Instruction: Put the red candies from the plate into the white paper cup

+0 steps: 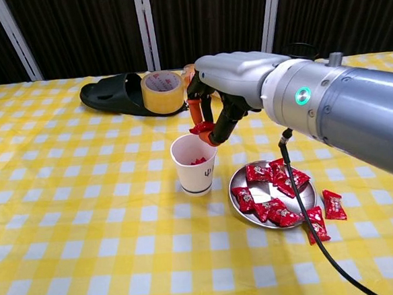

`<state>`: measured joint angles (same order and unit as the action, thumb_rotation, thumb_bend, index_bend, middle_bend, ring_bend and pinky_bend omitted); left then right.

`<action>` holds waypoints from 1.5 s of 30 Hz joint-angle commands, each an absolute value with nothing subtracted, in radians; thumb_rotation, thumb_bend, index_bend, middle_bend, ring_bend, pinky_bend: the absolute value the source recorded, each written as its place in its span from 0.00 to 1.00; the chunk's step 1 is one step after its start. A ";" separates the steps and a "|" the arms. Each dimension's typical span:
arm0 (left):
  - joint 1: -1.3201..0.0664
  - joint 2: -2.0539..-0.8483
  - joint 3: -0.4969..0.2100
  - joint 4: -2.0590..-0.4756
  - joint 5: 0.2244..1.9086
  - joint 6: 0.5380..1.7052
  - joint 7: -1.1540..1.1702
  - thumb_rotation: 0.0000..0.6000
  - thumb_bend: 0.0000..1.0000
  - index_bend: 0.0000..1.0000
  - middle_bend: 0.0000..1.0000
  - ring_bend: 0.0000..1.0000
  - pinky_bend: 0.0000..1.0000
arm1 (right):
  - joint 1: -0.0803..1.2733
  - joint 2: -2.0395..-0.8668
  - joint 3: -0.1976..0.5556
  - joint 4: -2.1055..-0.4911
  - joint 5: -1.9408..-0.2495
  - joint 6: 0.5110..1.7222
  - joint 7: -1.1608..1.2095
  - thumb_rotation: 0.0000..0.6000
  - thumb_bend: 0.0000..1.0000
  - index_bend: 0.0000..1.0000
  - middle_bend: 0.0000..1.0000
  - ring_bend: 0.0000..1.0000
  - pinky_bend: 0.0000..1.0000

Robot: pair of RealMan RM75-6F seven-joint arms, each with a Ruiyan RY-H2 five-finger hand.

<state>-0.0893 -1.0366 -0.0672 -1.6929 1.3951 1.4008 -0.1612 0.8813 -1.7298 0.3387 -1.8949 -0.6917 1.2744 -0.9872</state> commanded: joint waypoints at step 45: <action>-0.092 -1.033 -0.067 -1.701 1.385 1.395 -0.148 1.00 0.04 0.00 0.00 0.00 0.00 | 0.848 -1.654 0.179 -1.984 -0.768 1.406 -0.928 1.00 0.37 0.31 0.42 0.83 0.83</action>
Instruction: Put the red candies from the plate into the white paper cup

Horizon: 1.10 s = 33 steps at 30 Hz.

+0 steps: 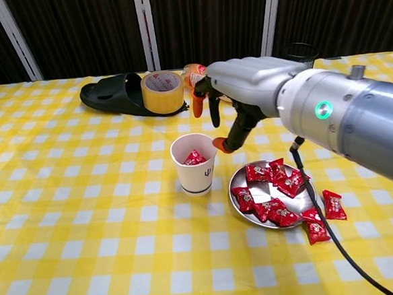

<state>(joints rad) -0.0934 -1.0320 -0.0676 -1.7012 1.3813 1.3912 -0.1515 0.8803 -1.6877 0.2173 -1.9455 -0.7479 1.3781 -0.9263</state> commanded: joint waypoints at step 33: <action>-0.074 -1.072 -0.066 -1.685 1.419 1.461 -0.084 1.00 0.04 0.00 0.00 0.00 0.00 | 0.512 -1.609 -0.120 -1.890 -1.046 1.425 -0.713 1.00 0.30 0.35 0.79 0.94 0.84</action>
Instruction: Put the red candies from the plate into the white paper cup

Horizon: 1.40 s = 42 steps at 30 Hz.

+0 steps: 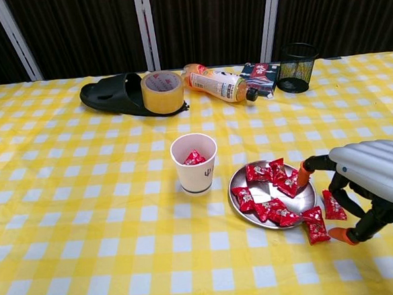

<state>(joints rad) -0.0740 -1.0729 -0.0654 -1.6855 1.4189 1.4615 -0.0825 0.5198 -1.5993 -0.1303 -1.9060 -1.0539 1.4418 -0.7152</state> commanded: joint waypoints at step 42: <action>-0.074 -1.068 -0.067 -1.688 1.411 1.452 -0.087 1.00 0.05 0.00 0.00 0.00 0.00 | 0.455 -1.639 -0.043 -1.820 -1.017 1.294 -0.734 1.00 0.35 0.49 0.79 0.94 0.84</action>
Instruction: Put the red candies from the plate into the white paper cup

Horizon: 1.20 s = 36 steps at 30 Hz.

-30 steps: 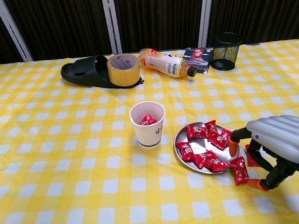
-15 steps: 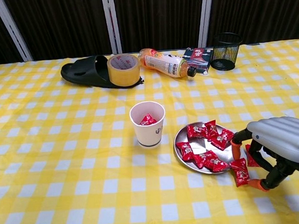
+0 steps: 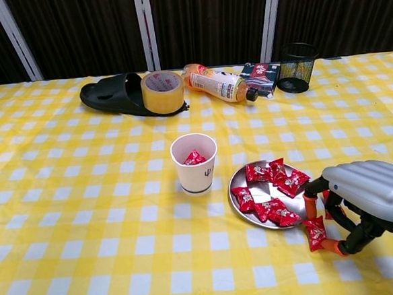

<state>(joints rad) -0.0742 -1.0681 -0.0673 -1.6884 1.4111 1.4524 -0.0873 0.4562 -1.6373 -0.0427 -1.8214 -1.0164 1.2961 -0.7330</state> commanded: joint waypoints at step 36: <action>-0.074 -1.068 -0.068 -1.690 1.410 1.452 -0.087 1.00 0.04 0.00 0.00 0.00 0.00 | 0.443 -1.538 0.038 -1.964 -1.076 1.320 -0.728 1.00 0.57 0.54 0.79 0.94 0.84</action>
<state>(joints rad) -0.0737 -1.0678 -0.0680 -1.6904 1.4105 1.4520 -0.0864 0.4373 -1.5499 0.0242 -1.9483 -1.0713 1.3152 -0.7257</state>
